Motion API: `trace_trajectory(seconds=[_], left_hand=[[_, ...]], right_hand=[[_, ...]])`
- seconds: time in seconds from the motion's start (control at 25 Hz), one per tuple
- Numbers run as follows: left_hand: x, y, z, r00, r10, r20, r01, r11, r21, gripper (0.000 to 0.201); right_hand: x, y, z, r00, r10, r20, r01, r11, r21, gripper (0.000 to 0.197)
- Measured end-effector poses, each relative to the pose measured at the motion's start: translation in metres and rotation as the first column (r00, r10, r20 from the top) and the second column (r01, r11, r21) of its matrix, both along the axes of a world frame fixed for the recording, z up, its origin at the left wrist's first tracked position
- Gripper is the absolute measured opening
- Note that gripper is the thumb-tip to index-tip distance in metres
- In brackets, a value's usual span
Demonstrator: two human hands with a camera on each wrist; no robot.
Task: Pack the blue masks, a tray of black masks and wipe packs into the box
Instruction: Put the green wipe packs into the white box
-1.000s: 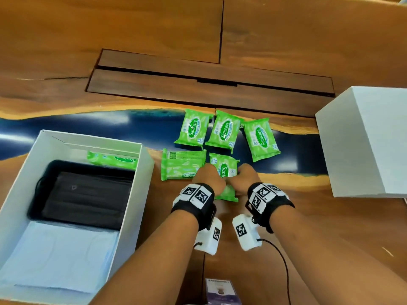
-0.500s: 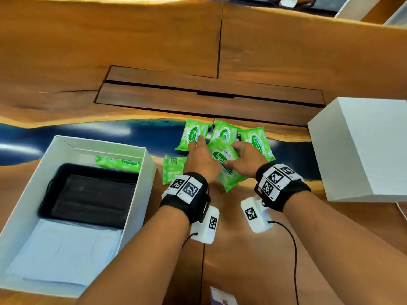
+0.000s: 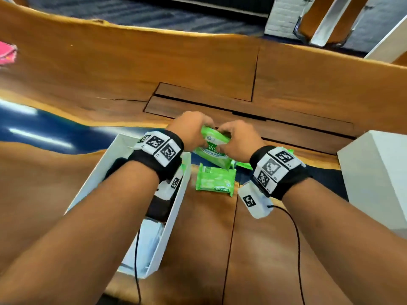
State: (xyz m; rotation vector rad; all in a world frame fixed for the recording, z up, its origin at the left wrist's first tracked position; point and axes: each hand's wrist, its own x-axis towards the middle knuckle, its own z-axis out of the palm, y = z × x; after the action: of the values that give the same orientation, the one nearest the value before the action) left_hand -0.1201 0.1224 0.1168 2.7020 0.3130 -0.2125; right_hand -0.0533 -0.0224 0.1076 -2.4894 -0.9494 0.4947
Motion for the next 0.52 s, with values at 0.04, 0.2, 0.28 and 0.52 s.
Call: trace_trajectory(seconds=[0.04,0.2,0.28,0.52], left_hand=[[-0.006,0.013,0.005,1.0,0.021,0.006,-0.021,1.0,0.0,0.043],[-0.035,0.063,0.01,0.986,0.163,0.046,-0.159,0.983,-0.09,0.036],[-0.045,0.08,0.006,0.977,0.205,0.058,-0.198,0.974,-0.11,0.036],[-0.069,0.111,-0.045,0.9,0.416,0.128,-0.369,0.885,-0.283,0.034]], right_hand=[[-0.003,0.009,0.003,1.0,0.012,0.003,-0.012,1.0,0.022,0.033],[-0.017,0.044,0.002,0.997,0.074,0.024,-0.075,0.996,0.05,0.034],[-0.024,0.059,-0.003,0.994,0.108,0.013,-0.109,0.994,0.031,0.039],[-0.038,0.091,-0.027,0.99,0.127,-0.066,-0.125,0.991,0.041,0.027]])
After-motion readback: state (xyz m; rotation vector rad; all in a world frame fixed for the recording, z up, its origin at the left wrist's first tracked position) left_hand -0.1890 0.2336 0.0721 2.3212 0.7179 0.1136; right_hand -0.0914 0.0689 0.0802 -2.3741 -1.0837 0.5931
